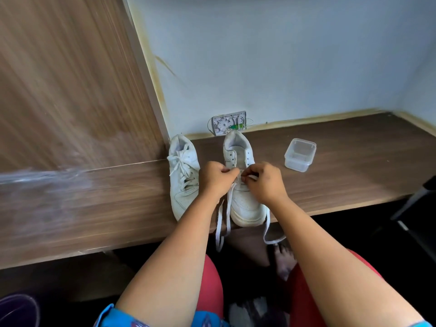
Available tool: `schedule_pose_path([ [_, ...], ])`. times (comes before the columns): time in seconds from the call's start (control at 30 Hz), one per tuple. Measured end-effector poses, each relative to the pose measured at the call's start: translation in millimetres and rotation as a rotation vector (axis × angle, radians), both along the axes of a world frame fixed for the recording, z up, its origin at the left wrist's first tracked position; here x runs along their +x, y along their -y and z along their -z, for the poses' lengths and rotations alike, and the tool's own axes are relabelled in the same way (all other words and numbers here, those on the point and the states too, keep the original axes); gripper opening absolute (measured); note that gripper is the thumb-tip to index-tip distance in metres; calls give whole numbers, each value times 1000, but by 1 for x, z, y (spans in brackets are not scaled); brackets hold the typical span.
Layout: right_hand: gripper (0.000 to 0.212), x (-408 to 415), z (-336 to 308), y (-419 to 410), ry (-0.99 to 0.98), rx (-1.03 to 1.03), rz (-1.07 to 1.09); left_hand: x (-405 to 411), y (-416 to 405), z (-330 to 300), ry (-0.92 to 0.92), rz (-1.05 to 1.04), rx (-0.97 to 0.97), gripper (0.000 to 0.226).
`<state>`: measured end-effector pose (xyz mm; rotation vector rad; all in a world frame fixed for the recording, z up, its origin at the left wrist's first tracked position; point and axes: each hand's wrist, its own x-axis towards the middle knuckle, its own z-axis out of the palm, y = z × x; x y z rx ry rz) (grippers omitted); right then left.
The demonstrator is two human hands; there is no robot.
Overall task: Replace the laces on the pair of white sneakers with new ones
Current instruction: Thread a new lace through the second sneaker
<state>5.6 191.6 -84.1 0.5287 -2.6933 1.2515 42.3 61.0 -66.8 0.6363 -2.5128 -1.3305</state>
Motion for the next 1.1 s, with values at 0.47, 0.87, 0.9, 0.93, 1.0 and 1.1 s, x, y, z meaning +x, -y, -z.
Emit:
schedule_pose_path([
  [0.47, 5, -8, 2, 2, 268, -115, -74, 6, 16, 5, -1, 189, 49, 10],
  [0.87, 13, -10, -5, -6, 176, 57, -160, 36, 96, -47, 569, 264, -612, 35],
  [0.9, 13, -10, -5, -6, 173, 54, -165, 28, 79, -39, 463, 278, -618, 41],
  [0.93, 14, -9, -5, -7, 172, 51, -171, 21, 62, -32, 375, 307, -606, 45],
  [1.0, 14, -9, -5, -8, 151, 56, -188, 14, 32, -22, 256, 394, -664, 40],
  [1.1, 13, -9, -1, -9, 119, 32, -182, 12, 20, -15, 188, 430, -753, 18],
])
